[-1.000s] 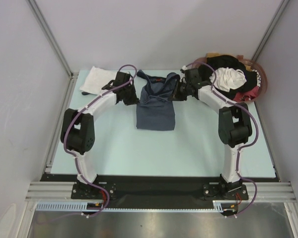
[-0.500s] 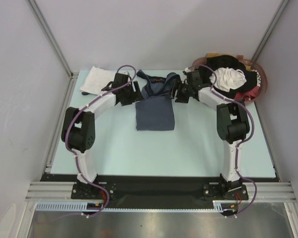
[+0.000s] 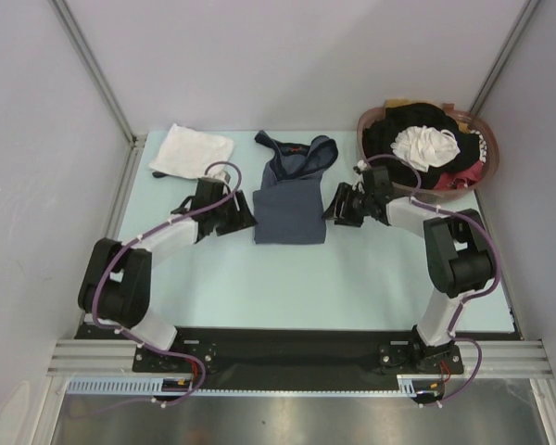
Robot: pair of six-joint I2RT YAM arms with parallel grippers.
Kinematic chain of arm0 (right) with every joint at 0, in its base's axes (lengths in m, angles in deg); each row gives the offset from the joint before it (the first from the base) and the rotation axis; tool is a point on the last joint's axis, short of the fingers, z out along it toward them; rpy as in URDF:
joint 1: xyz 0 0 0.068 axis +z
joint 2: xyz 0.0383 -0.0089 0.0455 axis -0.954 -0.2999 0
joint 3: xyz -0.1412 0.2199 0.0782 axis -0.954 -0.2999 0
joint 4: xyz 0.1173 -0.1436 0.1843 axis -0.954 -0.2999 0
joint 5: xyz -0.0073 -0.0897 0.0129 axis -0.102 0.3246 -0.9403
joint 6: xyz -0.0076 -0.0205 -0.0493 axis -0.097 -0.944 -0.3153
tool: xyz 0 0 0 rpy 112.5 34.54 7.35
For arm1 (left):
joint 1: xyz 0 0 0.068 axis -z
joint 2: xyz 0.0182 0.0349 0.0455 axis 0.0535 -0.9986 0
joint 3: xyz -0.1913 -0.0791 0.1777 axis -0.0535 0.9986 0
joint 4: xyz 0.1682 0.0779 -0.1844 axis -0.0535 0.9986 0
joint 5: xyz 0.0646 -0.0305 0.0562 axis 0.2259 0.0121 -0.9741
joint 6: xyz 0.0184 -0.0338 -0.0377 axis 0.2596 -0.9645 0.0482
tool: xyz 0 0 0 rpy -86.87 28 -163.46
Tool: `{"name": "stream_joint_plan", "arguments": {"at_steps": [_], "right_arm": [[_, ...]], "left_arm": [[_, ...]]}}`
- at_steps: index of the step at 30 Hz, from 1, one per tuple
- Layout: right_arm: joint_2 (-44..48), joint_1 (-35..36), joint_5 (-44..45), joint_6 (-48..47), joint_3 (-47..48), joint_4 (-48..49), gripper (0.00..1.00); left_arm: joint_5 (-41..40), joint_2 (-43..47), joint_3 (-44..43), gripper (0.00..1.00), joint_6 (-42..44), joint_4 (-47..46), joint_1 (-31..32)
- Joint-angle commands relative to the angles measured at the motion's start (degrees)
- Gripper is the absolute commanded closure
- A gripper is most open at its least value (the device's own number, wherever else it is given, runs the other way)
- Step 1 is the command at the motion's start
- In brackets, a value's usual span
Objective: Fold and stack the tank tops
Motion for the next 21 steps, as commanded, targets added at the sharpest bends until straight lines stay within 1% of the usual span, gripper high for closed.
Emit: {"name": "stream_joint_plan", "arguments": {"at_steps": [1, 3, 5, 9, 12, 13, 17, 19, 21], "right_arm": [[3.6, 0.8, -4.7, 0.7, -4.2, 4.7, 0.44], [4.5, 1.9, -5.2, -0.4, -6.4, 6.9, 0.44], [5.8, 2.6, -5.3, -1.4, -9.4, 9.3, 0.44], [6.1, 3.2, -6.6, -3.3, -12.1, 13.1, 0.43], [4.3, 3.5, -7.3, -3.9, -11.6, 13.8, 0.43], [3.9, 3.7, -7.9, -3.8, -11.6, 14.4, 0.46], [2.8, 4.4, -7.9, -4.1, -11.6, 15.2, 0.48], [3.0, 4.3, -7.7, -4.2, -11.9, 15.2, 0.50], [3.4, 4.1, -7.7, -4.3, -12.4, 15.5, 0.50]], "left_arm": [[4.0, 4.8, 6.1, 0.35, -0.4, -7.9, 1.9], [3.8, 5.5, 7.4, 0.37, 0.3, -9.1, 2.9], [3.8, 6.0, 9.8, 0.37, 1.6, -13.1, 3.9], [3.9, 5.7, 13.1, 0.35, 3.0, -18.5, 4.3], [4.0, 2.7, 12.7, 0.35, 3.7, -19.8, 4.3], [4.3, 2.0, 12.3, 0.36, 3.7, -20.3, 4.3], [4.5, -0.9, 11.1, 0.37, 4.2, -21.9, 4.3], [4.6, -0.9, 11.5, 0.40, 4.6, -22.6, 4.4], [4.5, -0.3, 12.2, 0.48, 5.5, -24.2, 4.3]]}}
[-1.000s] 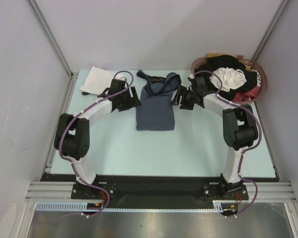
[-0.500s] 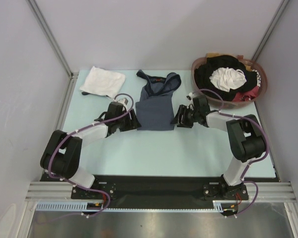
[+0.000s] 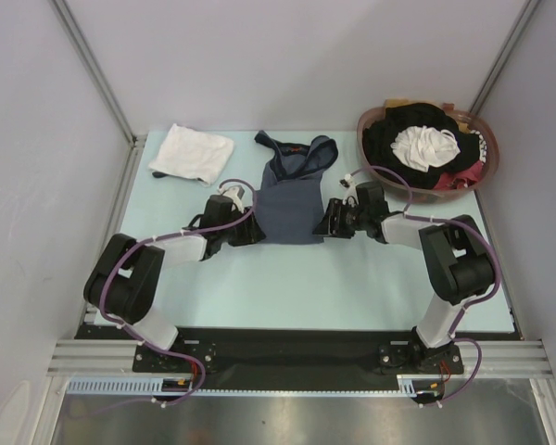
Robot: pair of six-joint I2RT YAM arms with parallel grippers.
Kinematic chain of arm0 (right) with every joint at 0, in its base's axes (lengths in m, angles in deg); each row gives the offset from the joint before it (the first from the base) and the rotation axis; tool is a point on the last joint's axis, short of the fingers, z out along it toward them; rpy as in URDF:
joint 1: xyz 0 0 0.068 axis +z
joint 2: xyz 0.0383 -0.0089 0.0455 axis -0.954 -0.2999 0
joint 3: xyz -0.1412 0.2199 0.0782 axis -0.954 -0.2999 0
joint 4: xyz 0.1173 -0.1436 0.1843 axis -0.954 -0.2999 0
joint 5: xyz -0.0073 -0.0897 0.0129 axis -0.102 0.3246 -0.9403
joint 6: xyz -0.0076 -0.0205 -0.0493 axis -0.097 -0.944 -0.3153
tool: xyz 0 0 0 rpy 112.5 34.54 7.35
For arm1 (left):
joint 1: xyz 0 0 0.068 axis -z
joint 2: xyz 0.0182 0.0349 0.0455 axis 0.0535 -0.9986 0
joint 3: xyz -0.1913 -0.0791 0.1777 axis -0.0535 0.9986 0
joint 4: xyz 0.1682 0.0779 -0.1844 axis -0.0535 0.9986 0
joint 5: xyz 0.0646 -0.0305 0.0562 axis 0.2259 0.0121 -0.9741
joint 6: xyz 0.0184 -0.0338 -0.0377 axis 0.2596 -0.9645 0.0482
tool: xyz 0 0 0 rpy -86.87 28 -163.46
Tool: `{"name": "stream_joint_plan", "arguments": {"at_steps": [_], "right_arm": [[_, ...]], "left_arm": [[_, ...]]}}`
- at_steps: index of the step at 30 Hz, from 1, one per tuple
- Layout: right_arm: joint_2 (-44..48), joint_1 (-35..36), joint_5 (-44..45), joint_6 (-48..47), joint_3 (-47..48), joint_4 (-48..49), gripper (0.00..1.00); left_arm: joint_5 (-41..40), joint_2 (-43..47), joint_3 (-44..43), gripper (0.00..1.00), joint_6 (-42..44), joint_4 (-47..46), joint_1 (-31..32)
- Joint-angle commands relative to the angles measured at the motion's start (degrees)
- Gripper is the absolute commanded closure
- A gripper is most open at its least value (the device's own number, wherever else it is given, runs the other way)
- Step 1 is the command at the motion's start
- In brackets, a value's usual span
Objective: Fold and stack the tank tops
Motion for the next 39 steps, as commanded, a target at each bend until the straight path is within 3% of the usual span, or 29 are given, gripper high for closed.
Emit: {"name": "stream_joint_plan", "arguments": {"at_steps": [1, 8, 15, 18, 21, 26, 27, 29, 32, 34, 39], "right_arm": [[0.4, 0.0, -1.1, -1.4, -1.1, 3.7, 0.51], [2.5, -2.1, -4.9, -0.1, -6.1, 10.4, 0.48], [-0.2, -2.6, -6.9, 1.5, -6.4, 14.0, 0.63], [0.1, -2.9, -6.2, 1.4, -6.2, 14.3, 0.59], [-0.2, -2.8, -7.0, 1.2, -6.0, 15.4, 0.60], [-2.1, -2.8, -7.6, 1.9, -5.6, 15.2, 0.74], [-2.3, -3.0, -6.9, 2.0, -5.6, 14.1, 0.89], [-2.3, -3.8, -6.5, 2.0, -6.0, 13.5, 0.99], [-1.3, -5.0, -5.5, 3.1, -7.6, 13.4, 1.00], [0.2, -5.5, -4.5, 3.2, -8.4, 11.7, 1.00], [2.7, -5.6, -0.9, 1.8, -8.8, 4.8, 1.00]], "left_arm": [[0.7, 0.8, -0.6, 0.49, 2.7, -5.3, 0.1], [2.0, 1.0, 2.5, 0.48, 3.4, -9.0, 0.1], [2.7, -1.6, 1.1, 0.50, 3.1, -9.2, 0.1], [2.7, -1.9, 1.0, 0.51, 3.1, -9.7, 0.1], [3.7, -2.1, 1.0, 0.55, 3.3, -11.2, 0.1], [5.3, -4.6, -0.7, 0.72, 2.7, -12.6, 0.1], [5.4, -5.1, -1.0, 0.79, 2.6, -12.2, 0.1], [5.3, -5.1, -0.8, 0.88, 2.5, -12.2, 0.1], [3.6, -4.4, -0.2, 1.00, 2.3, -10.4, 0.1], [0.0, -3.3, -0.2, 1.00, 1.6, -6.3, 0.0], [0.5, -1.7, 1.3, 1.00, -0.2, -1.0, 0.0]]}}
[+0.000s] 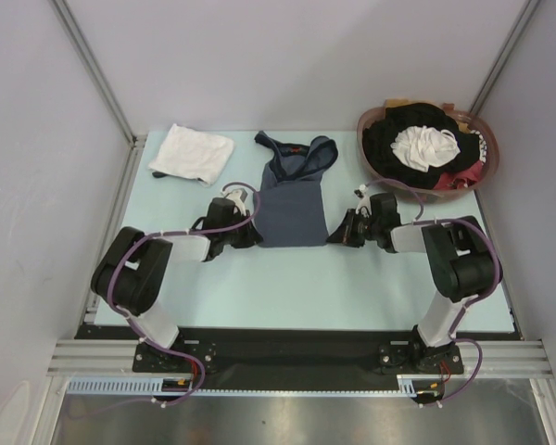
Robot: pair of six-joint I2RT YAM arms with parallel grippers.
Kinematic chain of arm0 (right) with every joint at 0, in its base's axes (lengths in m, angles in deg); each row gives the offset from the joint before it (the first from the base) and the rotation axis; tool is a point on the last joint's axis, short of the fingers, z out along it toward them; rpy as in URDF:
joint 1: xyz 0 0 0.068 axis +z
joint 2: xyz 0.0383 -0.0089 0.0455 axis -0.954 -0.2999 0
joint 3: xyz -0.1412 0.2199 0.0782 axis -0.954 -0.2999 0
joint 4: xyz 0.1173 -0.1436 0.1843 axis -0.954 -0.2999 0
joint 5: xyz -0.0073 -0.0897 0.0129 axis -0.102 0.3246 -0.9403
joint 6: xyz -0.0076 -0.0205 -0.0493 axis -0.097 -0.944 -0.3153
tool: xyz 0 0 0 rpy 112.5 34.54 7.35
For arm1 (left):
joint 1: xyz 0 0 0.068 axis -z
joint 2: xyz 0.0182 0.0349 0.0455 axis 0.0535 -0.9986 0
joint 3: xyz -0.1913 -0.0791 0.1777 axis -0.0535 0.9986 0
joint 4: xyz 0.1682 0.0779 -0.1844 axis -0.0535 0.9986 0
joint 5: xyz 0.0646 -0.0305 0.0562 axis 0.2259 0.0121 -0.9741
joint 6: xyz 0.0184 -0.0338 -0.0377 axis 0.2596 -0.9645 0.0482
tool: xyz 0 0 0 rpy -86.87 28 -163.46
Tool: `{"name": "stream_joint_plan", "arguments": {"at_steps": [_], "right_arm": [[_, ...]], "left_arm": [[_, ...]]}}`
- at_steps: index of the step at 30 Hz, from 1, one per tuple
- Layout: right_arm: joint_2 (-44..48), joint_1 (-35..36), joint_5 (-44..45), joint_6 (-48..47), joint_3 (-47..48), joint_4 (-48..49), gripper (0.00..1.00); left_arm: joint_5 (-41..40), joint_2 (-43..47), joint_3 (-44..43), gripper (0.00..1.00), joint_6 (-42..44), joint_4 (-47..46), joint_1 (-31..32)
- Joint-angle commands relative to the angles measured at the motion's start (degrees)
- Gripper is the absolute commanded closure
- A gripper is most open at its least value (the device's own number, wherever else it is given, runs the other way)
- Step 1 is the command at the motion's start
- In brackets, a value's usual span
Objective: Fold and stack the tank tops
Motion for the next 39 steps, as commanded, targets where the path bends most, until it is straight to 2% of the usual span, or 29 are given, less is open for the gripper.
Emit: {"name": "stream_joint_plan", "arguments": {"at_steps": [1, 4, 14, 15, 16, 17, 18, 20, 21, 22, 25, 26, 27, 30, 35, 39], "right_arm": [[3.6, 0.0, 2.5, -0.8, -1.0, -4.1, 1.00], [5.5, 1.9, 2.9, -1.2, -2.9, -5.9, 1.00], [17.3, 8.1, 14.9, 1.9, -13.5, -14.9, 1.00], [18.9, 8.4, 14.9, 3.0, -14.3, -14.8, 0.98], [19.7, 8.7, 16.4, 3.8, -14.8, -15.0, 0.92], [20.7, 9.1, 17.1, 4.2, -15.7, -15.6, 0.84], [21.7, 9.2, 17.3, 4.5, -16.2, -15.6, 0.69], [25.6, 9.3, 18.6, 4.9, -17.3, -17.7, 0.63], [26.9, 9.4, 18.9, 5.0, -17.4, -18.4, 0.63], [29.5, 9.3, 19.7, 5.0, -17.4, -20.0, 0.63], [32.9, 9.3, 19.8, 4.6, -16.6, -22.0, 0.69], [34.8, 9.4, 19.4, 4.6, -16.4, -22.1, 0.73], [35.5, 9.5, 18.9, 4.5, -15.9, -22.1, 0.80], [34.9, 9.7, 15.8, 3.9, -13.5, -21.5, 0.89], [28.6, 11.0, 11.5, 3.9, -7.2, -20.4, 0.96], [22.8, 11.0, 9.8, 4.8, -6.8, -16.4, 0.98]], "left_arm": [[0.2, 2.4, 1.0, 1.00, -0.9, 5.0, 0.1], [1.5, 2.9, 2.5, 1.00, -0.8, 6.0, 0.7], [-2.5, 9.1, 11.7, 0.96, -6.6, 7.1, 7.7], [-4.1, 9.9, 12.6, 0.93, -7.8, 7.7, 9.1], [-4.7, 10.4, 13.3, 0.89, -8.3, 7.5, 9.8], [-5.4, 10.9, 13.8, 0.81, -9.0, 7.5, 10.3], [-6.8, 12.4, 15.2, 0.75, -10.3, 7.7, 10.6], [-8.4, 14.8, 16.8, 0.57, -11.3, 8.8, 10.6], [-11.3, 17.7, 17.2, 0.55, -11.9, 10.4, 10.6], [-12.6, 19.2, 17.2, 0.49, -12.4, 12.2, 10.6], [-16.2, 26.4, 18.0, 0.48, -13.9, 17.6, 10.6], [-16.7, 30.4, 18.1, 0.48, -14.2, 19.5, 10.7], [-16.5, 32.3, 18.2, 0.48, -14.4, 19.8, 10.7], [-14.6, 37.5, 17.0, 0.57, -13.8, 18.5, 10.7], [-8.0, 31.1, 10.1, 0.67, -12.6, 18.0, 10.7], [-4.4, 26.2, 9.1, 0.67, -13.1, 12.5, 10.7]]}}
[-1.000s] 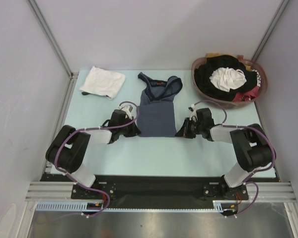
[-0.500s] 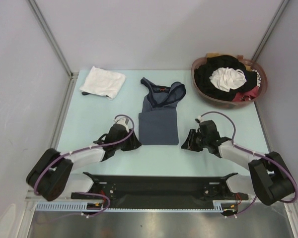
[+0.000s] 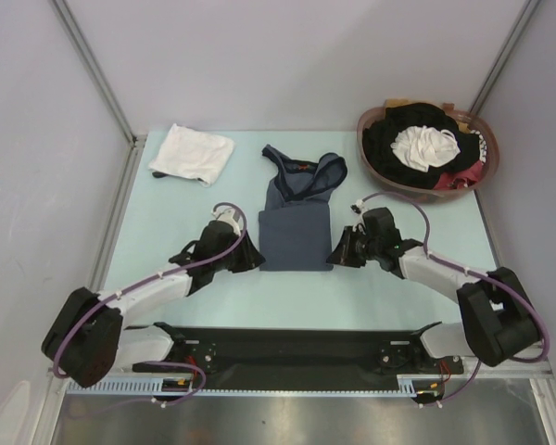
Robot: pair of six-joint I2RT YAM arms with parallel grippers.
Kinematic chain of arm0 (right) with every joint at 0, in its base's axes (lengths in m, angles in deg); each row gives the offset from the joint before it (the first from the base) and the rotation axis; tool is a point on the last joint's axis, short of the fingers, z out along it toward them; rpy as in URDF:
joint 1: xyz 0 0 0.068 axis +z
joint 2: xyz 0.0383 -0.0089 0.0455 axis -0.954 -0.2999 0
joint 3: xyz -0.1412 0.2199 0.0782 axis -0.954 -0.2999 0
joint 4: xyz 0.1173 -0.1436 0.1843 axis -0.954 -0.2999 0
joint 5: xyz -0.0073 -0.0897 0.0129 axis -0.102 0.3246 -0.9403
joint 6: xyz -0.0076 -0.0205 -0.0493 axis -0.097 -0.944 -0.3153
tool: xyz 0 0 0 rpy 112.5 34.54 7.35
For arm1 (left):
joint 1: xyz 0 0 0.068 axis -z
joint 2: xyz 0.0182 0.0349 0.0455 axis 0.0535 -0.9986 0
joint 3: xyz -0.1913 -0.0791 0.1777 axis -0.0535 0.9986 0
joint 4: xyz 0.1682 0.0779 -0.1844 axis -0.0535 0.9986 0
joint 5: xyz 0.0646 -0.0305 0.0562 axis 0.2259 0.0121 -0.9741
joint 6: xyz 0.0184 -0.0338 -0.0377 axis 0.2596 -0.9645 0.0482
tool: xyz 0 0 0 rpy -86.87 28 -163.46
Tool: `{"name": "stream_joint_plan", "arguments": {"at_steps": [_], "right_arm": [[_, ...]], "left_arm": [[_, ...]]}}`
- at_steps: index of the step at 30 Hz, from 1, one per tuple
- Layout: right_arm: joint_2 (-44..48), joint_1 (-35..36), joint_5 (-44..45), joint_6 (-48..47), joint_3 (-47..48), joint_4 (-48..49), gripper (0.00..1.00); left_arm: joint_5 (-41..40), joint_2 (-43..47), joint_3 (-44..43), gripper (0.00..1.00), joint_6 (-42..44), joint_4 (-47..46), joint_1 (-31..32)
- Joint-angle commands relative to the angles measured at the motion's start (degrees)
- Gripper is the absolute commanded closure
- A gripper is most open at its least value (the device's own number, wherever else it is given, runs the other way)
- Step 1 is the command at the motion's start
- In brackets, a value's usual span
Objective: Fold and stack the tank tops
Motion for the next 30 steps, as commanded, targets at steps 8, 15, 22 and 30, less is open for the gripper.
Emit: {"name": "stream_joint_plan", "arguments": {"at_steps": [8, 15, 22, 30], "right_arm": [[-13.4, -3.9, -5.1, 2.1, -4.2, 12.6, 1.00], [-5.9, -3.8, -2.7, 0.9, -6.0, 8.0, 0.83], [7.2, -0.4, 7.1, 5.8, -8.4, 0.0, 0.48], [2.9, 1.7, 10.1, 11.2, -8.4, 3.0, 0.46]], "left_arm": [[3.1, -17.3, 0.3, 0.74, -1.0, -8.4, -0.2], [-4.3, -10.8, 2.9, 0.76, -0.8, -2.7, 0.4], [-6.9, 3.8, 7.3, 0.50, -6.6, 2.0, 1.7], [-6.2, 6.8, 10.7, 0.23, -14.0, -4.5, 2.2]]}}
